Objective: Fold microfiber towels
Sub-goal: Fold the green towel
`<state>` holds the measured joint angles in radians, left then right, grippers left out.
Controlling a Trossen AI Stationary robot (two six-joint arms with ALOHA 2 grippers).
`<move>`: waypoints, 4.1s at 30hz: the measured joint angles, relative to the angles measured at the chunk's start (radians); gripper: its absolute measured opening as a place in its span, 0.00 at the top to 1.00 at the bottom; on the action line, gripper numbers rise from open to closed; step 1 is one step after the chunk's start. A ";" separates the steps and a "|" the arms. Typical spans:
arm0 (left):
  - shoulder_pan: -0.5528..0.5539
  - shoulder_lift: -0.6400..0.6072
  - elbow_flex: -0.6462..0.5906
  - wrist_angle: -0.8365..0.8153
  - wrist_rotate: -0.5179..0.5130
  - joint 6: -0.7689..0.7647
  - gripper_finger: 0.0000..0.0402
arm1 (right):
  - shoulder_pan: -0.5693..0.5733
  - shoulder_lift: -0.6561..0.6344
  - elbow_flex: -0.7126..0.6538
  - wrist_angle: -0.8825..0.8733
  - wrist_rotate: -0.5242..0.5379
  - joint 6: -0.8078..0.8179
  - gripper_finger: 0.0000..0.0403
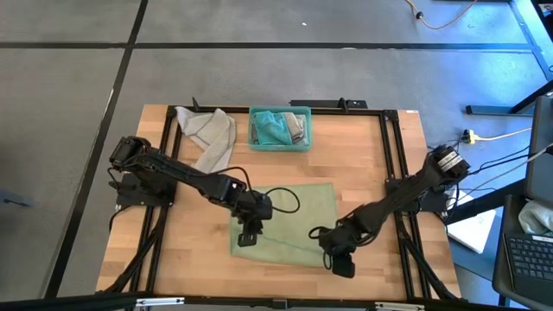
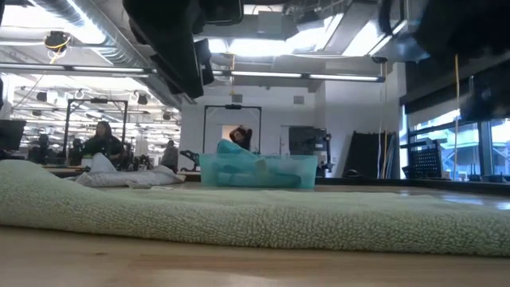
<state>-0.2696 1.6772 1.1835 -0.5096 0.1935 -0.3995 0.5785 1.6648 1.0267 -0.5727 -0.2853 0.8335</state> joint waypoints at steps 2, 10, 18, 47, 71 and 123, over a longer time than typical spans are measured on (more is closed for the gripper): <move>0.000 -0.001 0.000 0.002 0.000 -0.018 0.79 | 0.000 0.016 -0.029 0.025 -0.023 0.003 0.58; -0.009 -0.001 0.000 0.020 -0.001 -0.043 0.79 | 0.001 0.021 -0.057 0.070 -0.055 0.030 0.58; -0.008 -0.001 0.000 0.051 -0.039 -0.037 0.79 | 0.000 0.021 -0.057 0.098 -0.084 0.029 0.66; 0.027 -0.001 0.001 0.192 -0.069 -0.036 0.79 | 0.008 0.030 -0.102 0.179 -0.075 0.049 0.77; 0.064 0.000 0.001 0.385 0.002 0.139 0.79 | 0.008 0.033 0.035 0.038 0.018 -0.078 0.98; 0.088 0.496 0.211 0.703 0.346 0.122 0.66 | 0.060 0.032 0.225 -0.232 0.240 -0.286 0.98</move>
<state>-0.1813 2.1731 1.3945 0.1934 0.5395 -0.2779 0.6388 1.6966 1.2514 -0.8047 -0.0452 0.5472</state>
